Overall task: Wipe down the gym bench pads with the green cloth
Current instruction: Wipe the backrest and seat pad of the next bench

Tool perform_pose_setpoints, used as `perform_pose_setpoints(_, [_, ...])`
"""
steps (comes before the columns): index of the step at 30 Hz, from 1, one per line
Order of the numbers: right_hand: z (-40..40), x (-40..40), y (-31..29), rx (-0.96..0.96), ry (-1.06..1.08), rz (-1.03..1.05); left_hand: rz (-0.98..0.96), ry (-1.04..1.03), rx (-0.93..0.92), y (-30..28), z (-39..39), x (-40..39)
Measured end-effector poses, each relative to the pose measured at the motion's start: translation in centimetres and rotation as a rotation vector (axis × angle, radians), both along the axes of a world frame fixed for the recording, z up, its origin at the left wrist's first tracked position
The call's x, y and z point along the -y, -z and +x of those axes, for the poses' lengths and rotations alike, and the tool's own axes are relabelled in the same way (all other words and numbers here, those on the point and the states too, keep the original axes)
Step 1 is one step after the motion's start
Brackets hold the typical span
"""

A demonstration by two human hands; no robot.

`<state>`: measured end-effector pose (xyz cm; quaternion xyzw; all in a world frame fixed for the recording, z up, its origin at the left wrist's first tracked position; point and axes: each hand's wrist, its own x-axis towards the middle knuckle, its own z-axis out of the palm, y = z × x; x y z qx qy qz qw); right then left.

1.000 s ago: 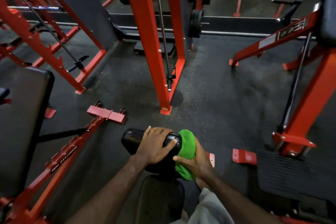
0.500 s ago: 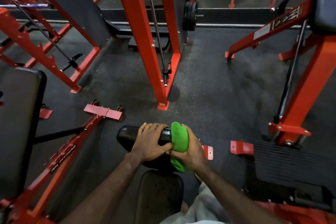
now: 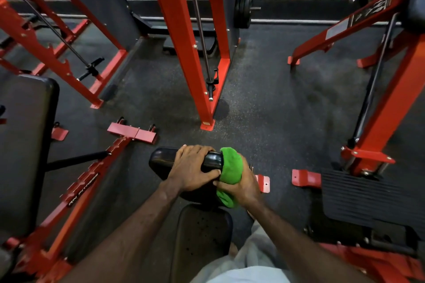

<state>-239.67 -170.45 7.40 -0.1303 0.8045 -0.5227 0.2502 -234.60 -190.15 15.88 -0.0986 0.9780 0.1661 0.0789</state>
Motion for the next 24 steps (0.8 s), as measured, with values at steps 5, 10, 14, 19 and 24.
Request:
perform_pose_setpoints(5, [-1.4, -1.0, 5.1, 0.182, -0.112, 0.107, 0.012, 0.021, 0.026, -0.1, -0.2, 0.4])
perform_pose_setpoints(10, [-1.1, -0.1, -0.4, -0.003, -0.036, 0.111, 0.009, 0.003, 0.015, -0.1, -0.3, 0.2])
perform_pose_setpoints(14, [0.4, -0.3, 0.7, 0.039, -0.003, 0.053, 0.013, 0.000, 0.025, 0.0, -0.1, 0.0])
perform_pose_setpoints(19, [-1.2, -0.5, -0.1, 0.085, -0.107, 0.176, 0.037, 0.020, 0.051, -0.5, -0.2, 0.4])
perform_pose_setpoints(24, [-1.9, 1.4, -3.4, -0.209, -0.107, 0.063, 0.034, -0.007, 0.032, -0.5, -0.1, 0.0])
